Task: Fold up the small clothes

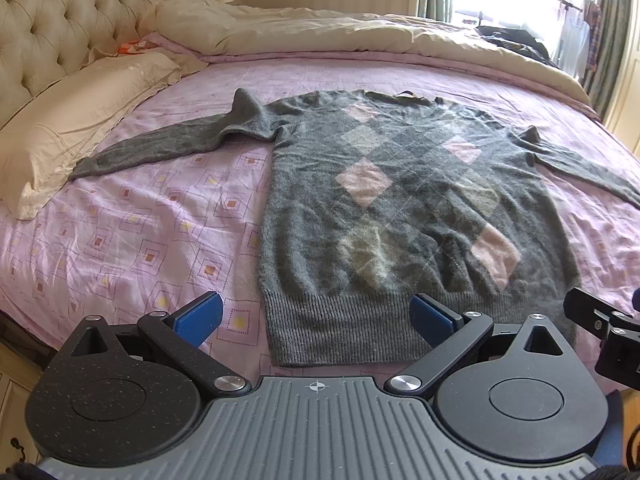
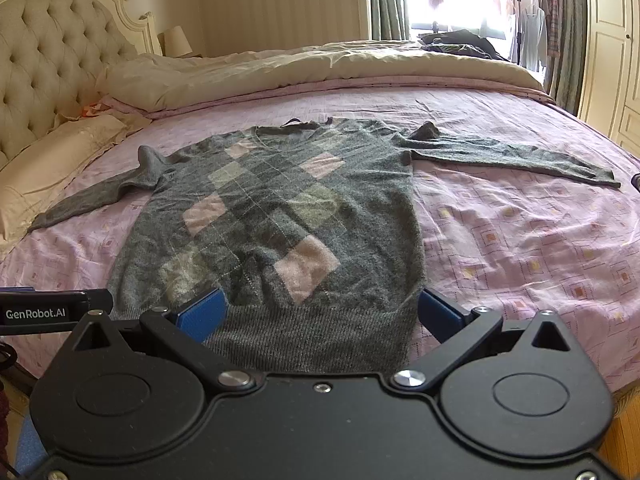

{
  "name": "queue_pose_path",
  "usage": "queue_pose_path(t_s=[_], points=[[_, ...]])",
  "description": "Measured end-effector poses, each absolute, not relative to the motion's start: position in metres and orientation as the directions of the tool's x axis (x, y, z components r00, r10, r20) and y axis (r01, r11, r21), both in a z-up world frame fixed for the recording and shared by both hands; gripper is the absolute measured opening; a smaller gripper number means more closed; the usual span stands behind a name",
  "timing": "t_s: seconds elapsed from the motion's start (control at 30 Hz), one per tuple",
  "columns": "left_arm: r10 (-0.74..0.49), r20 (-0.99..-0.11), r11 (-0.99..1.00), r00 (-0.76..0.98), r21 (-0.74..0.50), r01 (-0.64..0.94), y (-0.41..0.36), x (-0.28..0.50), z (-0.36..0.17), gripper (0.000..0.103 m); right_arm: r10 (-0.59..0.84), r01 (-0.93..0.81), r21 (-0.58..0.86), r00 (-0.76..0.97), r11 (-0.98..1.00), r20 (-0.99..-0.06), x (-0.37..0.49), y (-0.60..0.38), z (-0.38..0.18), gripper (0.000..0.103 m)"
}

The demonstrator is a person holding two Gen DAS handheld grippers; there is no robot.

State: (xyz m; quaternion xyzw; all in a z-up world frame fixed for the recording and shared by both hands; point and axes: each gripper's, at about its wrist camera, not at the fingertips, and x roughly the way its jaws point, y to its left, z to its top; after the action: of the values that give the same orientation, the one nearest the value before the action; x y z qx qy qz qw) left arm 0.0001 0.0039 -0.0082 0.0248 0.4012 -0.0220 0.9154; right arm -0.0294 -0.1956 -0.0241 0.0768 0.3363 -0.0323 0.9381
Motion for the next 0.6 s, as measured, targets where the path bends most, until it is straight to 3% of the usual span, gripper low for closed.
queue_pose_path(t_s=[0.6], points=[[-0.011,-0.753,0.997,0.658,0.038,0.060,-0.001,0.021,-0.009,0.101,0.034,0.109,0.178,0.759,0.978,-0.650,-0.003,-0.212,-0.027,0.102]])
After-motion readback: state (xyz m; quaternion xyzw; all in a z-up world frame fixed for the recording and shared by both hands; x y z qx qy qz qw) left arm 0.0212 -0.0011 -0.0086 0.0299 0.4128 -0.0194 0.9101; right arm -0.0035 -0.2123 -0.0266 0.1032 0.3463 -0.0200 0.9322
